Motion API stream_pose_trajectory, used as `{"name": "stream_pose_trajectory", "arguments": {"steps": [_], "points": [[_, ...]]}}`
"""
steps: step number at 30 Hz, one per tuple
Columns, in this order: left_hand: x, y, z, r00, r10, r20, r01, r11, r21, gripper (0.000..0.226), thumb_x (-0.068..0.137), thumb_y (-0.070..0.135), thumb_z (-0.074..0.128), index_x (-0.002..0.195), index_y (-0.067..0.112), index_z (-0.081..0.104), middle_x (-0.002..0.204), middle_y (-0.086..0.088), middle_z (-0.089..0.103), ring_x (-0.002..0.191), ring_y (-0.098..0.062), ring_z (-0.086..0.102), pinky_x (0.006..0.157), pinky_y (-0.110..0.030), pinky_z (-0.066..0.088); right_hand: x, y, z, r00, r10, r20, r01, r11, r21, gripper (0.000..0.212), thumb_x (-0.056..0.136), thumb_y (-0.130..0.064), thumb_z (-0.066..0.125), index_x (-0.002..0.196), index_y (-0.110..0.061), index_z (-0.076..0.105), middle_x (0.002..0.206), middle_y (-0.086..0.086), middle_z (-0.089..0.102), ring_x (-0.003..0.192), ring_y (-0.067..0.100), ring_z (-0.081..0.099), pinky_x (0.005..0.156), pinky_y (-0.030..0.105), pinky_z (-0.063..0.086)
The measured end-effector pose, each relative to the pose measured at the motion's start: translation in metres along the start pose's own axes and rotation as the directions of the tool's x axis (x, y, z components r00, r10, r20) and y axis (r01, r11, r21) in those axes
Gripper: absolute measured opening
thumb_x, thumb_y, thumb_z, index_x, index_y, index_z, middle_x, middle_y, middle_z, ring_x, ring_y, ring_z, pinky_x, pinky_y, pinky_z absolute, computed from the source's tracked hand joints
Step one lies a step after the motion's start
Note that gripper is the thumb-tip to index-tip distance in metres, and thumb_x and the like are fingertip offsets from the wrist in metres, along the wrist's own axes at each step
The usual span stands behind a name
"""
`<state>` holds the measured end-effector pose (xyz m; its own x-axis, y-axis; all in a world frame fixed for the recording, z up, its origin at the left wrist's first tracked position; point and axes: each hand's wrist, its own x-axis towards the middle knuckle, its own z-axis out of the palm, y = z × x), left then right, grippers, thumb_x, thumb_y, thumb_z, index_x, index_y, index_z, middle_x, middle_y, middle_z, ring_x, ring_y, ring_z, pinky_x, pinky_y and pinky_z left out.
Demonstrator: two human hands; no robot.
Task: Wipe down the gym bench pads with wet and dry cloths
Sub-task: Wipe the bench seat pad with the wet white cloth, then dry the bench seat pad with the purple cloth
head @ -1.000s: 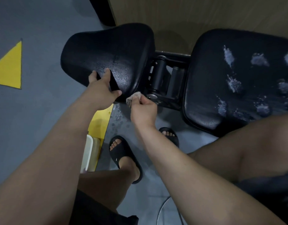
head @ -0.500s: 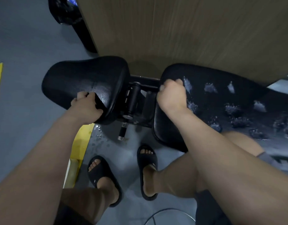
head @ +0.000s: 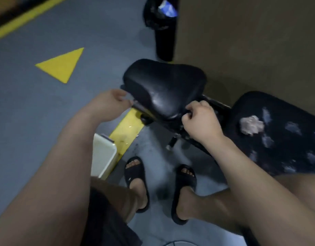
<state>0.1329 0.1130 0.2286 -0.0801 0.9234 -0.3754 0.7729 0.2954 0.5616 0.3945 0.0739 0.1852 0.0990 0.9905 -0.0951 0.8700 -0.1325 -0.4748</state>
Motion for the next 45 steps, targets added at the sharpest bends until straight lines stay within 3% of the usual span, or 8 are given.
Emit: {"name": "stream_pose_trajectory", "arguments": {"steps": [7, 13, 20, 24, 29, 35, 40, 45], "points": [[-0.054, -0.135, -0.045, 0.968, -0.195, -0.158, 0.188, 0.981, -0.056, 0.044, 0.097, 0.037, 0.063, 0.135, 0.017, 0.062, 0.127, -0.003, 0.066, 0.119, -0.021, 0.06, 0.093, -0.022, 0.038, -0.02, -0.131, 0.111, 0.788, -0.385, 0.48, 0.348, 0.922, 0.168, 0.024, 0.091, -0.016, 0.057, 0.109, -0.014, 0.072, 0.107, 0.006, 0.068, 0.1, 0.024, 0.063, 0.08, 0.023, 0.042], [-0.088, -0.285, 0.037, 0.846, -0.507, -0.163, 0.491, 0.861, -0.132, 0.027, 0.091, 0.023, 0.062, 0.117, 0.019, 0.068, 0.11, 0.0, 0.073, 0.101, -0.025, 0.067, 0.088, -0.03, 0.049, -0.025, -0.16, 0.231, 0.565, -0.374, 0.735, 0.396, 0.905, 0.155, 0.014, 0.093, -0.023, 0.055, 0.097, -0.027, 0.067, 0.106, -0.003, 0.069, 0.092, 0.019, 0.065, 0.08, 0.029, 0.054], [-0.061, -0.344, 0.143, 0.853, -0.516, -0.083, 0.514, 0.857, -0.046, 0.042, 0.089, 0.046, 0.067, 0.117, 0.014, 0.069, 0.114, -0.01, 0.068, 0.108, -0.03, 0.062, 0.094, -0.038, 0.051, -0.018, -0.134, 0.318, 0.414, -0.32, 0.852, 0.479, 0.873, 0.095, 0.009, 0.09, -0.022, 0.055, 0.086, -0.022, 0.063, 0.103, 0.005, 0.07, 0.098, 0.026, 0.063, 0.074, 0.03, 0.047], [-0.045, -0.372, 0.177, 0.84, -0.542, -0.02, 0.541, 0.834, 0.103, 0.042, 0.084, 0.061, 0.044, 0.085, 0.027, 0.069, 0.084, -0.004, 0.063, 0.092, -0.03, 0.063, 0.076, -0.041, 0.055, -0.011, -0.121, 0.325, 0.434, -0.291, 0.853, 0.444, 0.892, 0.078, 0.014, 0.093, -0.022, 0.053, 0.089, -0.017, 0.065, 0.102, 0.006, 0.069, 0.096, 0.026, 0.062, 0.082, 0.036, 0.054], [-0.051, -0.356, 0.162, 0.859, -0.507, -0.068, 0.511, 0.857, 0.063, 0.024, 0.081, 0.041, 0.066, 0.069, 0.022, 0.071, 0.078, 0.0, 0.052, 0.088, -0.026, 0.055, 0.074, -0.037, 0.046, -0.008, -0.117, 0.314, 0.452, -0.277, 0.848, 0.416, 0.906, 0.074, 0.018, 0.095, -0.022, 0.05, 0.093, -0.016, 0.066, 0.103, 0.006, 0.069, 0.096, 0.027, 0.063, 0.084, 0.039, 0.055], [-0.064, -0.272, 0.096, 0.924, -0.368, -0.101, 0.286, 0.844, -0.454, 0.011, 0.105, 0.013, 0.045, 0.098, 0.011, 0.054, 0.09, 0.012, 0.078, 0.082, -0.009, 0.074, 0.074, -0.017, 0.053, -0.004, -0.148, 0.251, 0.523, -0.387, 0.759, 0.355, 0.909, 0.218, 0.02, 0.097, -0.023, 0.053, 0.101, -0.02, 0.072, 0.105, -0.002, 0.07, 0.094, 0.019, 0.064, 0.078, 0.029, 0.052], [-0.054, -0.191, 0.024, 0.932, -0.189, -0.308, 0.093, 0.949, -0.302, 0.013, 0.1, 0.017, 0.054, 0.095, 0.019, 0.067, 0.078, 0.001, 0.071, 0.067, -0.01, 0.065, 0.065, -0.021, 0.05, 0.01, -0.166, 0.172, 0.646, -0.451, 0.617, 0.297, 0.892, 0.341, 0.016, 0.092, -0.025, 0.059, 0.082, -0.017, 0.068, 0.086, 0.001, 0.068, 0.08, 0.021, 0.063, 0.069, 0.03, 0.049], [-0.054, -0.084, -0.024, 0.959, -0.009, -0.282, -0.111, 0.907, -0.406, 0.018, 0.103, 0.019, 0.055, 0.101, 0.012, 0.072, 0.073, 0.0, 0.069, 0.055, -0.004, 0.057, 0.057, -0.021, 0.048, 0.024, -0.159, 0.073, 0.773, -0.403, 0.49, 0.054, 0.812, 0.582, 0.026, 0.093, -0.045, 0.066, 0.101, -0.02, 0.069, 0.097, -0.001, 0.075, 0.086, 0.016, 0.073, 0.077, 0.036, 0.061]]}}
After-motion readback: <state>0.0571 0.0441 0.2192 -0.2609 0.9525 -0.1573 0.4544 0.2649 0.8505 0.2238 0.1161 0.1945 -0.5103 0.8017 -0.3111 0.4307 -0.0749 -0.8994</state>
